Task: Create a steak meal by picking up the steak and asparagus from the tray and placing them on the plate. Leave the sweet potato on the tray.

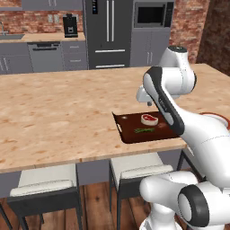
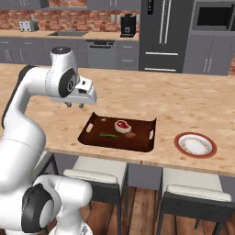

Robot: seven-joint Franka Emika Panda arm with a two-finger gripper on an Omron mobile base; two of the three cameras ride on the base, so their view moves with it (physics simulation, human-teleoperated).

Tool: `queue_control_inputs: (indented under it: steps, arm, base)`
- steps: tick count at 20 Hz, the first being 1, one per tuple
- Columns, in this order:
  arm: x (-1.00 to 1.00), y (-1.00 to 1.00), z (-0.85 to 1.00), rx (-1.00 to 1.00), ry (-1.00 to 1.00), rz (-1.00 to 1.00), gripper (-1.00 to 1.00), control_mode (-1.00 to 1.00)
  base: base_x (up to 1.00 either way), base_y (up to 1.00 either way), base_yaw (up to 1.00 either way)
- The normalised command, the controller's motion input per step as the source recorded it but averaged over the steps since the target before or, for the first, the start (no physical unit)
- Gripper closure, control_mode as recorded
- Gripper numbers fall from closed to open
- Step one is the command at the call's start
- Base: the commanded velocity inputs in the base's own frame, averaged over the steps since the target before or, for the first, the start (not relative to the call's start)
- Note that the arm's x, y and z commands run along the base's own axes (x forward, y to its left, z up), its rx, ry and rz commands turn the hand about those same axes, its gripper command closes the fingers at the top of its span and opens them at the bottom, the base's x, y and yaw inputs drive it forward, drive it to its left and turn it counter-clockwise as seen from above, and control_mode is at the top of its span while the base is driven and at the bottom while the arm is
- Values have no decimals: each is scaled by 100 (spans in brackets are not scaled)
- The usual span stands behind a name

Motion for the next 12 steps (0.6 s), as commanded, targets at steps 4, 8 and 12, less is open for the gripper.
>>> queue_control_inputs:
  steps: [4,8,12]
  arm:
    - [3,-15,-24,0,-1,0,-100,-100]
    - [21,-41,-48,1,-1,5,-100,-100]
    - [12,-48,-39,2,0,12,-100,-100]
  base:
    - [0,0,0]
    - [0,0,0]
    - [0,0,0]
